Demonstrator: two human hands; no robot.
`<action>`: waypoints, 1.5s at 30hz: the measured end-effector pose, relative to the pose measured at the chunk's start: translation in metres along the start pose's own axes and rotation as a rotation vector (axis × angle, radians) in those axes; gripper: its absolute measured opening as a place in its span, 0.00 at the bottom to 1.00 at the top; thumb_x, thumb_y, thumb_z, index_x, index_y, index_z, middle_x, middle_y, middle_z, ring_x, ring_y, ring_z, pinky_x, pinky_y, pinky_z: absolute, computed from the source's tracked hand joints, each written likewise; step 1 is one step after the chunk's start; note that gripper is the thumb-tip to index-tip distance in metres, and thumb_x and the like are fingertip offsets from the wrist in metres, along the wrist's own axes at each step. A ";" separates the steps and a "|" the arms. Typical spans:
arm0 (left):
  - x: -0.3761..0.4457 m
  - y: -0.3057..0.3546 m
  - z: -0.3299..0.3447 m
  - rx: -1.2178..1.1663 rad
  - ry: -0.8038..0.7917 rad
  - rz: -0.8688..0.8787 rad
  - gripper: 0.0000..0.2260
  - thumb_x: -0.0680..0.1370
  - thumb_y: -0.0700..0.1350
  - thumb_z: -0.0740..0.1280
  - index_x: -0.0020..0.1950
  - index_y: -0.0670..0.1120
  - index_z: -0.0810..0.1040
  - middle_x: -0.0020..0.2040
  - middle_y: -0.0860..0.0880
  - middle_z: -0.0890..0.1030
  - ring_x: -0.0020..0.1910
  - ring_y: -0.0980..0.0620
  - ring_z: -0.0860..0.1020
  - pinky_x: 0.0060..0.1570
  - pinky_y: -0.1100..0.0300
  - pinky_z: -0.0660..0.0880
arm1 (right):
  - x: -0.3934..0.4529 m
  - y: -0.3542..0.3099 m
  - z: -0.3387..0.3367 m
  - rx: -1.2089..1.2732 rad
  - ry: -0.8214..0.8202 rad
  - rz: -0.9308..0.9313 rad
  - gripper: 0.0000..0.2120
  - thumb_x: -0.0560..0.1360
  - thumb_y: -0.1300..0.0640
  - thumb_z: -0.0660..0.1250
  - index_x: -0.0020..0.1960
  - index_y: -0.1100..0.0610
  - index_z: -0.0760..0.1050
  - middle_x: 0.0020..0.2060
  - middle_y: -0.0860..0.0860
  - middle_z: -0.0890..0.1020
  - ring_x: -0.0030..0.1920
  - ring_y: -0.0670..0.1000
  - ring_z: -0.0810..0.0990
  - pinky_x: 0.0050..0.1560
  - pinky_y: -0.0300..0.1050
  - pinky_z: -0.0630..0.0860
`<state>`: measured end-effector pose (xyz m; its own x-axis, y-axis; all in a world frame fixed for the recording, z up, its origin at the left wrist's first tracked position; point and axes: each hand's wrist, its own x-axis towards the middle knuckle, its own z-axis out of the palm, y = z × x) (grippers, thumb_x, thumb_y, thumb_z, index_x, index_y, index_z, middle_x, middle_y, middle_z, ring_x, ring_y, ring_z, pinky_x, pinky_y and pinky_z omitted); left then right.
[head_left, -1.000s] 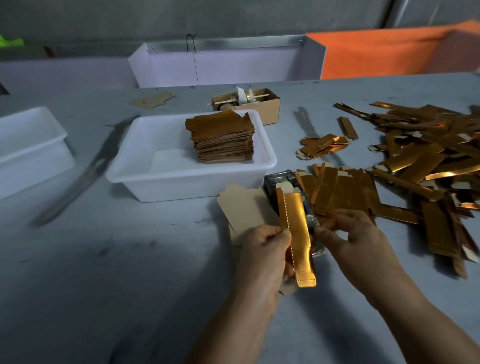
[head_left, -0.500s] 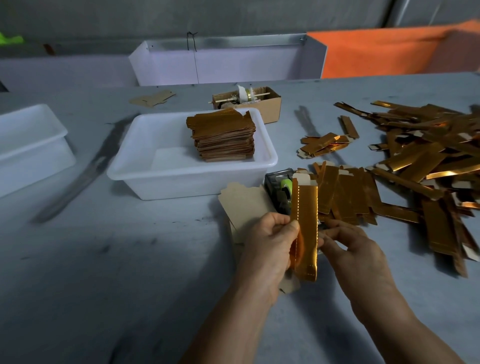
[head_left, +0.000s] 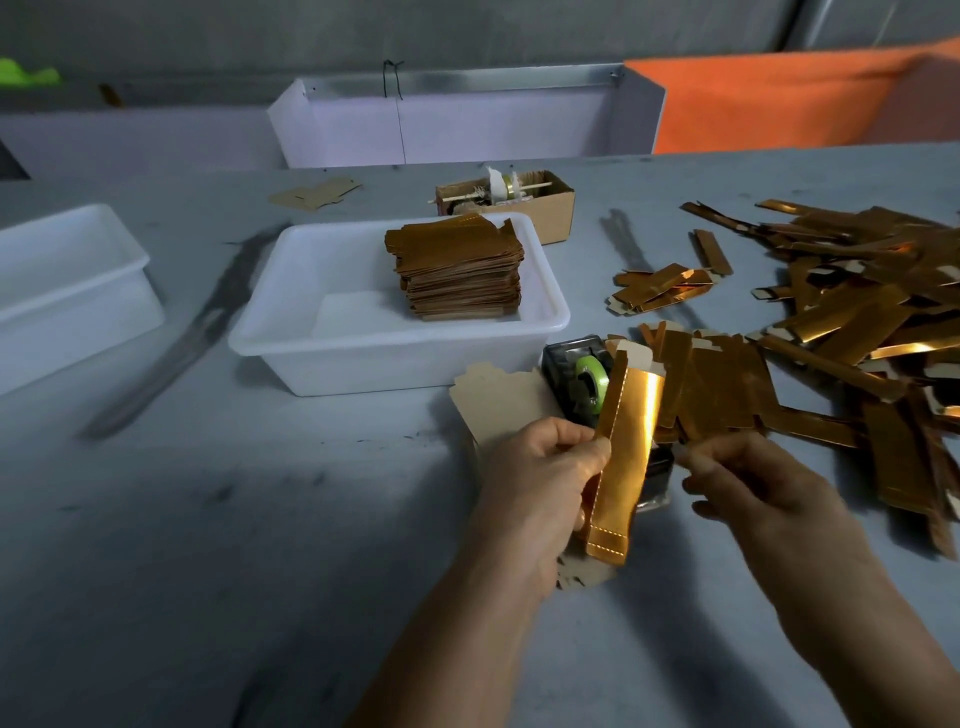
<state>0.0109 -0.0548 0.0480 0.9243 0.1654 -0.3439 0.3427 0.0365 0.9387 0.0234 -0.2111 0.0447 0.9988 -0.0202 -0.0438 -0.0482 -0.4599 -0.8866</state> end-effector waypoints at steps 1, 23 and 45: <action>-0.001 0.000 -0.002 -0.014 0.015 -0.007 0.03 0.78 0.47 0.68 0.49 0.50 0.80 0.32 0.56 0.77 0.25 0.60 0.71 0.27 0.67 0.68 | -0.001 -0.007 -0.005 0.125 -0.057 0.052 0.06 0.75 0.55 0.63 0.41 0.51 0.78 0.38 0.49 0.80 0.43 0.49 0.79 0.42 0.42 0.74; -0.016 0.012 -0.012 -0.264 -0.112 -0.034 0.05 0.78 0.36 0.66 0.51 0.40 0.81 0.48 0.41 0.85 0.44 0.48 0.85 0.52 0.51 0.81 | 0.008 -0.043 0.010 -0.112 -0.182 -0.297 0.16 0.71 0.57 0.69 0.47 0.41 0.65 0.36 0.44 0.80 0.40 0.37 0.79 0.32 0.30 0.75; -0.029 -0.009 0.022 0.470 0.617 0.825 0.05 0.74 0.42 0.68 0.41 0.45 0.82 0.37 0.51 0.79 0.31 0.55 0.77 0.28 0.64 0.75 | -0.004 -0.059 0.011 -0.421 -0.055 -0.433 0.14 0.73 0.55 0.68 0.51 0.48 0.63 0.35 0.40 0.72 0.36 0.39 0.73 0.31 0.31 0.70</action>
<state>-0.0156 -0.0813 0.0489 0.7015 0.4299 0.5684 -0.1839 -0.6613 0.7272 0.0223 -0.1747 0.0920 0.9254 0.2878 0.2468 0.3788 -0.7280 -0.5714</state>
